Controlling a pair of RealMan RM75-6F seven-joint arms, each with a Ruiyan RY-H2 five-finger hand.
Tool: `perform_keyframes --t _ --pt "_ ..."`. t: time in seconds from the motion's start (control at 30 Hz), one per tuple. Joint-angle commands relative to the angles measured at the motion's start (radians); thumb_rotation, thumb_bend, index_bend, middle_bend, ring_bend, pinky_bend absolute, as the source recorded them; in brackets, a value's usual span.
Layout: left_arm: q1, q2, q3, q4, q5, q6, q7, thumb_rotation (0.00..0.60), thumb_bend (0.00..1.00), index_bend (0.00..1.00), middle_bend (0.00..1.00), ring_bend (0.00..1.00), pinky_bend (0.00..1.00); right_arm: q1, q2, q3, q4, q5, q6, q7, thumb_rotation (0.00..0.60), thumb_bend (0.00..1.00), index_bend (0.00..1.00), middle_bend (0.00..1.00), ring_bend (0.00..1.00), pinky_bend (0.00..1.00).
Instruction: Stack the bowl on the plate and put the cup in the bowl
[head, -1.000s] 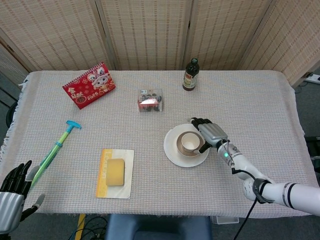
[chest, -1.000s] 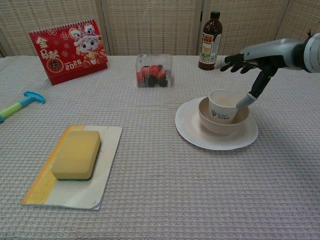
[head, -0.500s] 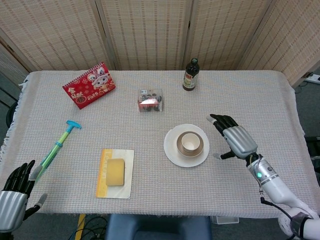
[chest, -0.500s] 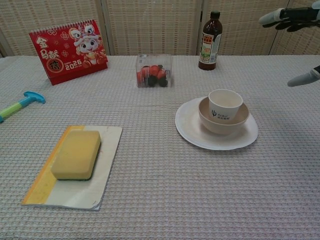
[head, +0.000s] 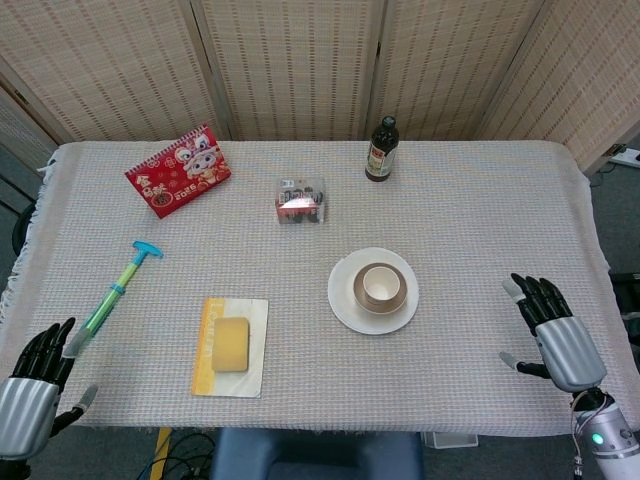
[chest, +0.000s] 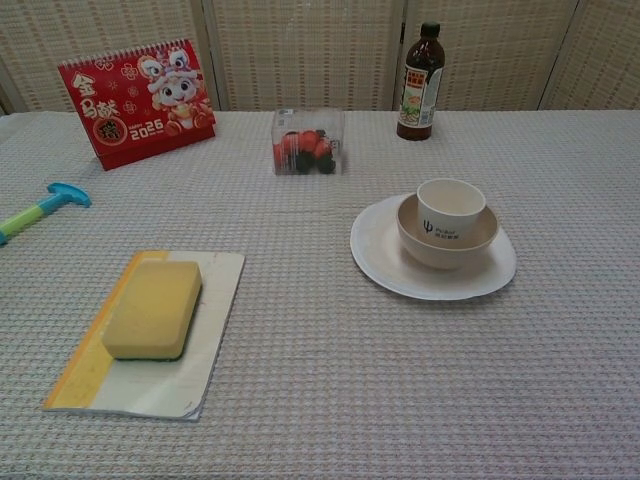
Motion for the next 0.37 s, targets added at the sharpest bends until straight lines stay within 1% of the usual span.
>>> perform_keyframes --t 0.03,0.2,0.37 --pt "0.0 -0.003 0.002 0.002 0.004 -0.001 0.003 0.6 0.31 0.0 0.0 0.0 0.16 -0.016 -0.003 -0.007 0.001 -0.025 0.015 -0.009 0.6 0.09 0.0 0.0 0.0 0.0" --pt "-0.004 -0.007 0.002 0.011 0.012 0.0 0.006 0.6 0.31 0.0 0.0 0.0 0.16 -0.032 0.001 -0.003 -0.009 -0.034 0.022 -0.019 0.6 0.09 0.0 0.0 0.0 0.0" --pt "-0.017 -0.011 0.0 0.014 -0.004 -0.029 0.002 0.6 0.31 0.0 0.0 0.0 0.16 -0.037 -0.002 0.002 -0.01 -0.04 0.011 -0.033 0.6 0.09 0.0 0.0 0.0 0.0"
